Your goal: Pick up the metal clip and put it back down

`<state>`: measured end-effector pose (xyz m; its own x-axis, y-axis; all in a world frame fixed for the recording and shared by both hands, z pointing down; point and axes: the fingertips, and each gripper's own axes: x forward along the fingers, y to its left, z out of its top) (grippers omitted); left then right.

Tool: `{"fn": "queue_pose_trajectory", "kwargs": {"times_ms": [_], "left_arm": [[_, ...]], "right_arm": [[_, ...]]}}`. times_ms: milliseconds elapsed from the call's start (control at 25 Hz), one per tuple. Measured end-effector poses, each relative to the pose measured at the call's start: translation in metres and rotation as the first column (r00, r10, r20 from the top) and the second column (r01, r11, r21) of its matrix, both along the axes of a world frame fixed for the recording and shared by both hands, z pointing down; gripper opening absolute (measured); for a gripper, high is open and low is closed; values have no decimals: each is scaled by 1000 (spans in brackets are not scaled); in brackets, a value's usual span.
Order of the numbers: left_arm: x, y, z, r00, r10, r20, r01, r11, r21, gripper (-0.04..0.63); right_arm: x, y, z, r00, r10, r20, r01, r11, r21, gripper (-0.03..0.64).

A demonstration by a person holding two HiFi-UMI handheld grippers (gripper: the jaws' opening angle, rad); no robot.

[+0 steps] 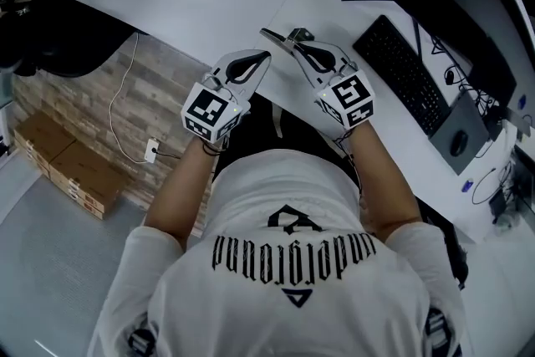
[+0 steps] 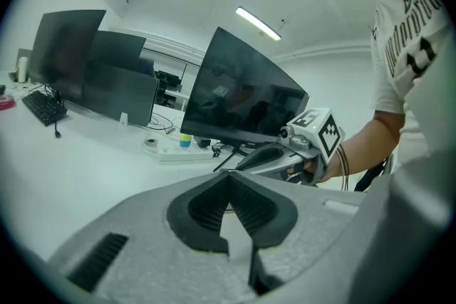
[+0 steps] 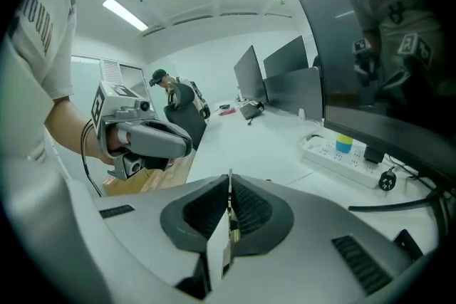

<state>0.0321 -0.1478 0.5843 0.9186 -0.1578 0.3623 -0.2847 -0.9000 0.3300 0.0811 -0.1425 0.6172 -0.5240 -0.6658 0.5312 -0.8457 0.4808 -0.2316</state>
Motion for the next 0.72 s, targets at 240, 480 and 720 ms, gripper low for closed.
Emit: {"fn": "queue_pose_trajectory", "kwargs": {"times_ms": [240,480,720], "left_arm": [[10,23,-34,1000,-9,-22,10,998,55,14],[15,48,-75,998,-32,-47,36,995,95,14],[22,73,-117,997,-33,-76,44,988,147,15]], "right_arm": [[13,19,-42,1000,-7,-26,9,997,74,23],[27,43,-90,999,-8,-44,15,988,156,23],[42,71,-125,998,-5,-59,17,977,211,23]]}}
